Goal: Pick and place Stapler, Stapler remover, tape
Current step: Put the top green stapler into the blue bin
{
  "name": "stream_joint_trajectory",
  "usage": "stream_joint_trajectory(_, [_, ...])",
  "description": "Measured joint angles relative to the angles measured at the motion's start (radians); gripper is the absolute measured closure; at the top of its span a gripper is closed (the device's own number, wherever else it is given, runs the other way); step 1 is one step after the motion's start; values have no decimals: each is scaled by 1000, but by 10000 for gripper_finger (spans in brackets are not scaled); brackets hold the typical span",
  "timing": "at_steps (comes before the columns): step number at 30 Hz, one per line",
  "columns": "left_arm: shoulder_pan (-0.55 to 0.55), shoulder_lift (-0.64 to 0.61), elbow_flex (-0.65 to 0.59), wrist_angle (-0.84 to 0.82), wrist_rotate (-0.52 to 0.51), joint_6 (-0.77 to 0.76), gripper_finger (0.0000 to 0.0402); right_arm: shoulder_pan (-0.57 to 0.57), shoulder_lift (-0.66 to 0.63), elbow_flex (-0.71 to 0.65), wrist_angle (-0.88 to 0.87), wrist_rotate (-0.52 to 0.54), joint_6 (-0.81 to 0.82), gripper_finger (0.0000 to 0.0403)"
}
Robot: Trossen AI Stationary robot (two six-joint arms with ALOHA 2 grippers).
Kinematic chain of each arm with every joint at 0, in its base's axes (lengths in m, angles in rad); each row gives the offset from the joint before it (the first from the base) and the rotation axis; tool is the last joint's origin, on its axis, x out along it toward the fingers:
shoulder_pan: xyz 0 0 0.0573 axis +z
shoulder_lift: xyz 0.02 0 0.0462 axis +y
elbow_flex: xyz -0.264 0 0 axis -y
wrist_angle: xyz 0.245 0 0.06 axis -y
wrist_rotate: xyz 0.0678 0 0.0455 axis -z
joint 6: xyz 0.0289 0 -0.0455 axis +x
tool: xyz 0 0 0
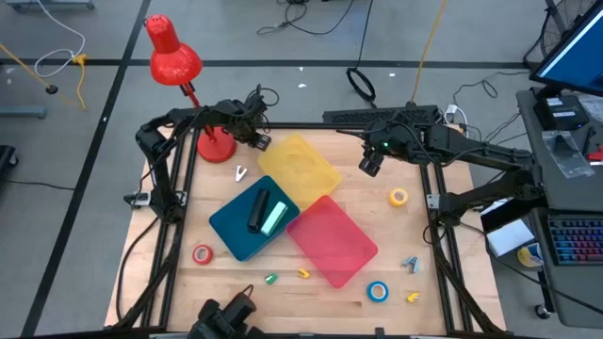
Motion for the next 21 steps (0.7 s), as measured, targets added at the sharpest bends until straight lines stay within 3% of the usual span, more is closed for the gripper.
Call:
stream_joint_trajectory(8, [-10, -6, 3, 3, 4, 5, 353, 0, 0, 0, 0, 0, 2, 202])
stream_joint_trajectory(21, [-11, -5, 3, 2, 4, 20, 330, 0, 0, 0, 0, -1, 3, 202])
